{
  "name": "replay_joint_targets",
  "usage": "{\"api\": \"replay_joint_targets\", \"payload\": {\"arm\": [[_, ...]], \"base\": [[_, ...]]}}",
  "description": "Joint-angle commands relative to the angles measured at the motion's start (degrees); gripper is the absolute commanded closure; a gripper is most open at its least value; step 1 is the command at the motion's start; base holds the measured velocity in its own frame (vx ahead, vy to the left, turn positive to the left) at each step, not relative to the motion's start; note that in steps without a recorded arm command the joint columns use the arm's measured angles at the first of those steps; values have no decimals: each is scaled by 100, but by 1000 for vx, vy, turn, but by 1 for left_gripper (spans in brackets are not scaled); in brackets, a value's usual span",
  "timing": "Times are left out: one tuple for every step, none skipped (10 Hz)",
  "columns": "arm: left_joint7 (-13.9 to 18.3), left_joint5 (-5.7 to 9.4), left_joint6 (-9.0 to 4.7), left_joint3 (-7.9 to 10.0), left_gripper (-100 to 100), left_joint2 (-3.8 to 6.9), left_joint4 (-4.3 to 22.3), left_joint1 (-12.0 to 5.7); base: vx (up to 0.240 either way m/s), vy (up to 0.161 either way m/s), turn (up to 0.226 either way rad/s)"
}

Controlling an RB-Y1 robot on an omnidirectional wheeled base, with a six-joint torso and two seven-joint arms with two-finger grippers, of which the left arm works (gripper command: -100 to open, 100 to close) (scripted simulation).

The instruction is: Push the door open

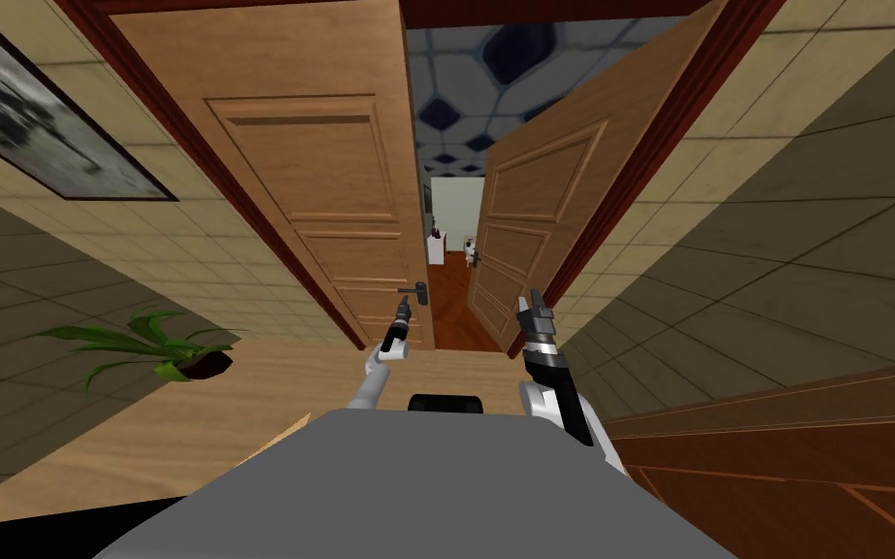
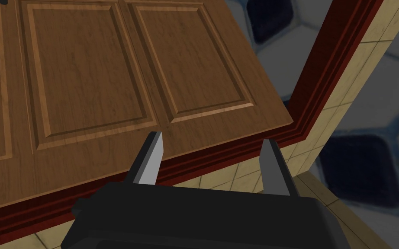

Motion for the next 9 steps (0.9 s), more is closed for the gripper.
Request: {"api": "replay_joint_targets", "payload": {"arm": [[-44,-17,31,18,-100,-53,185,-105],[-65,-26,41,30,-100,-83,320,-180],[-86,-34,52,42,-100,-113,455,-255],[-102,-41,60,50,-100,-139,556,-311],[-92,-36,41,51,-100,-124,517,-293],[-95,-30,23,69,-100,53,552,-304],[-94,-29,18,74,-100,84,558,-305],[-93,-25,7,83,-100,136,570,-307],[-91,-21,-5,94,-100,165,582,-309]], "base": [[-49,161,-146],[-46,156,-141],[-36,175,-151],[-61,175,-126],[-33,78,-30],[105,29,-24],[138,1,-22],[164,-7,-14],[221,-2,-20]]}}
